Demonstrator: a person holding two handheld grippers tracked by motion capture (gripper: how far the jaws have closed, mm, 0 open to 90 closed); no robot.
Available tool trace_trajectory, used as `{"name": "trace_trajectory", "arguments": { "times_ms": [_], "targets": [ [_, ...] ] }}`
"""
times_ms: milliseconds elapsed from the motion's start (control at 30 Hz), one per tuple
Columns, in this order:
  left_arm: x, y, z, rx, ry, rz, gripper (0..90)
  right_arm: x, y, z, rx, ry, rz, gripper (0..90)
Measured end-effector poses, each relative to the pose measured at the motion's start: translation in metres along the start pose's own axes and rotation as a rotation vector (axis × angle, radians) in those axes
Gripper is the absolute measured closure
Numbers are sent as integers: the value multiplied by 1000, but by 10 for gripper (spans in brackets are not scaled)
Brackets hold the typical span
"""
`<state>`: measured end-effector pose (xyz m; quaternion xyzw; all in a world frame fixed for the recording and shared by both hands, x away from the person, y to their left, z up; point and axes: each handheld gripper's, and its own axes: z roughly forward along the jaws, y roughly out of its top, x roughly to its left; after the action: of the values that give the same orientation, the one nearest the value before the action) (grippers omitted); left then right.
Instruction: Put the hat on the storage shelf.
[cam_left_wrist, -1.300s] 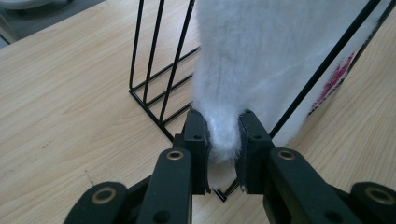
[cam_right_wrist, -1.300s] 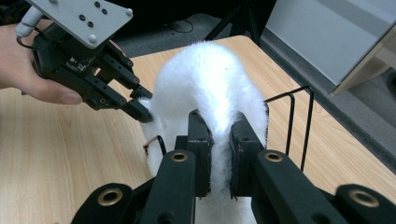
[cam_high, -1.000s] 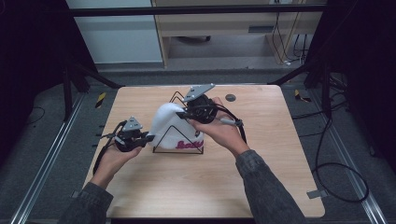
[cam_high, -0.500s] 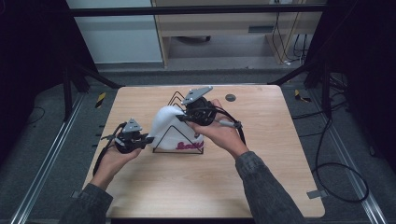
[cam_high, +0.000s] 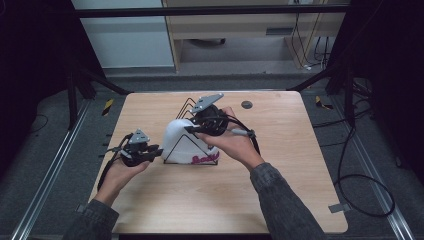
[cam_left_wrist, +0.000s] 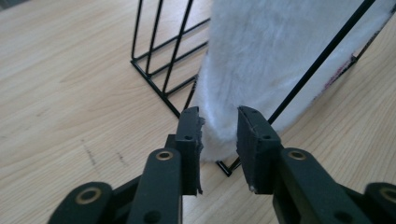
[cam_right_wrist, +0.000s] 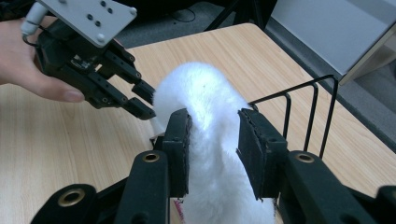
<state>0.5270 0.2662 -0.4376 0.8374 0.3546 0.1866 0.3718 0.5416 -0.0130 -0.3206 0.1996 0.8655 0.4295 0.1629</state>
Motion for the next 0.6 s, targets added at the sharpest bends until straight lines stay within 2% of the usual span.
{"name": "trace_trajectory", "arguments": {
  "times_ms": [100,133,167,200,300,333,433,533,600],
  "targets": [
    [2,-1,-6,-6,29,2,658,-1,1,-1,-9,-5,11,624],
    [2,-2,-8,-3,57,4,605,0,1,-2,-10,-5,18,606],
    [2,-2,-8,-3,57,4,567,0,1,-2,-10,-5,18,606],
    [2,-4,-8,2,73,6,567,0,1,-3,-11,-7,15,598],
    [-2,-9,-7,30,119,30,452,0,2,-5,-19,-17,23,570],
    [-3,-13,-7,37,135,20,371,0,2,-6,-17,-22,32,548],
    [-3,-16,-8,37,143,2,255,1,3,-8,-25,-34,37,512],
    [-1,-25,-13,41,149,-40,172,2,3,-11,-37,-44,43,471],
    [-1,-28,-13,40,150,-44,143,4,3,-14,-37,-51,45,444]
  ]
}}
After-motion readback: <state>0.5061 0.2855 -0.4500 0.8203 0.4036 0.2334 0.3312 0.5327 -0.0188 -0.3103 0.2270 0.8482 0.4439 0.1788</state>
